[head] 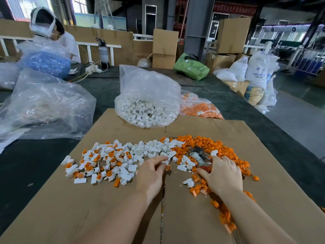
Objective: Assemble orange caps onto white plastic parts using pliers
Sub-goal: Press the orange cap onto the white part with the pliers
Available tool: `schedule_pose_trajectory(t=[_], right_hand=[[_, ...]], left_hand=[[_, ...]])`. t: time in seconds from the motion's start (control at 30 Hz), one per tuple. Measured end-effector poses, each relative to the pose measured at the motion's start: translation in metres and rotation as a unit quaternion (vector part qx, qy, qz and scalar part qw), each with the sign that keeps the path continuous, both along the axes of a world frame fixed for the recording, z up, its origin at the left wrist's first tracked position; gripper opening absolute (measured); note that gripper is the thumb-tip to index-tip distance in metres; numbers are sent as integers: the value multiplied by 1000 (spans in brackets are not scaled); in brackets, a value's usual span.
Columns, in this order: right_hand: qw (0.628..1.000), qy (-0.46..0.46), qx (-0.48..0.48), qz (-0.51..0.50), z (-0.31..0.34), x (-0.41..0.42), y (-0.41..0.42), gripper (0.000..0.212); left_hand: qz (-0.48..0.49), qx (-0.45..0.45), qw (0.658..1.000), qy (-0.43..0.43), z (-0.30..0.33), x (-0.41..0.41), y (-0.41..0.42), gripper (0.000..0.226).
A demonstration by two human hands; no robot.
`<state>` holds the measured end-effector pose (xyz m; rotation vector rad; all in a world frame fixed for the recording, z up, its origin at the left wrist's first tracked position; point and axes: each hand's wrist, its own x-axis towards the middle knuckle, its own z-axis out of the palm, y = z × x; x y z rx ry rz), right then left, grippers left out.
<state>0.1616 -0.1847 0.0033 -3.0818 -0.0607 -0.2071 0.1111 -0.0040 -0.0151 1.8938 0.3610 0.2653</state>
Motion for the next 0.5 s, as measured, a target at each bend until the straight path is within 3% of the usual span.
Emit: schedule_pose_trajectory(t=[0.13,0.2,0.27,0.33,0.4,0.5], right_hand=[[999,0,-38,-11,-5,-4,4,72],[996,-63,-55,16,-5,-11,12,59],[983,-145,23,110,-8,-17,24,38],[950,-206,115,205,-16,-26,37,31],[928,-213,151,264,-21,-33,48,27],[921,-195,194,276,-25,-34,54,16]], left_hand=[[10,-17,1000,-11,-2,0,3,17],[4,-19,1000,-14,-2,1,5,21],[-4,-14,1000,-15,-2,2,5,21],[-9,-12,1000,-20,-2,2,5,22],[-19,-2,1000,-22,-2,1,6,23],[-36,11,999,-16,-1,-1,8,22]])
